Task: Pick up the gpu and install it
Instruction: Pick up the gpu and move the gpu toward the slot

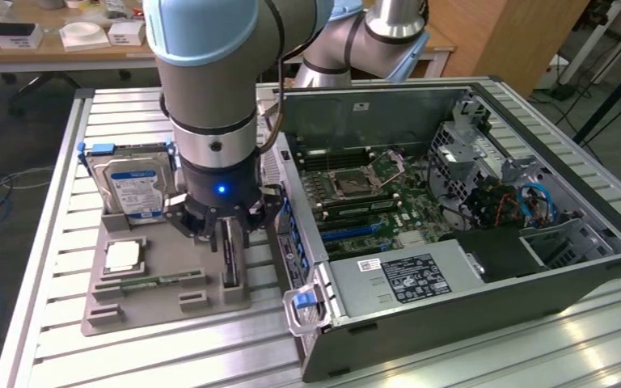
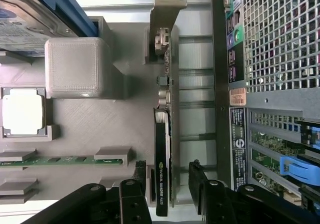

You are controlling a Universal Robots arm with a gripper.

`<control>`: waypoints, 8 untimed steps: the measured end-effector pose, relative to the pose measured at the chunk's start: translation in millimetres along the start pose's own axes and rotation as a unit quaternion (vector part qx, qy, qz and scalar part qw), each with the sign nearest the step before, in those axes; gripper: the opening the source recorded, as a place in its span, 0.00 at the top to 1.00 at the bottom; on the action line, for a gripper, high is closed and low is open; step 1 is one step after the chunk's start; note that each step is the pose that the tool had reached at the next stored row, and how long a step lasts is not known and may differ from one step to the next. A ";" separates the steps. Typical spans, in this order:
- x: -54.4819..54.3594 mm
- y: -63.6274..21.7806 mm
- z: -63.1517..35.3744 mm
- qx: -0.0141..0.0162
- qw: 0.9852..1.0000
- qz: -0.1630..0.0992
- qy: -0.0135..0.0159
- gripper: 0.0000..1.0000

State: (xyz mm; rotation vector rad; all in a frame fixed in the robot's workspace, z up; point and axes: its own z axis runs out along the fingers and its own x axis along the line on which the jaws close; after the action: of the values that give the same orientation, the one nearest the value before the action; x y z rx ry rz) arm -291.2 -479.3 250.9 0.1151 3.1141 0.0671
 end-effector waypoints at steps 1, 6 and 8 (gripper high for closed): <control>0.1 -0.1 1.7 0.000 1.000 0.000 0.000 0.53; 0.3 0.9 8.0 0.000 1.000 0.000 0.000 0.53; 0.4 1.3 9.8 0.000 1.000 0.000 0.000 0.53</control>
State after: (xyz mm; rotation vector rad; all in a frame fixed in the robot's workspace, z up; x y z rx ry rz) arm -291.3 -477.5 241.2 0.1151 3.1140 0.0671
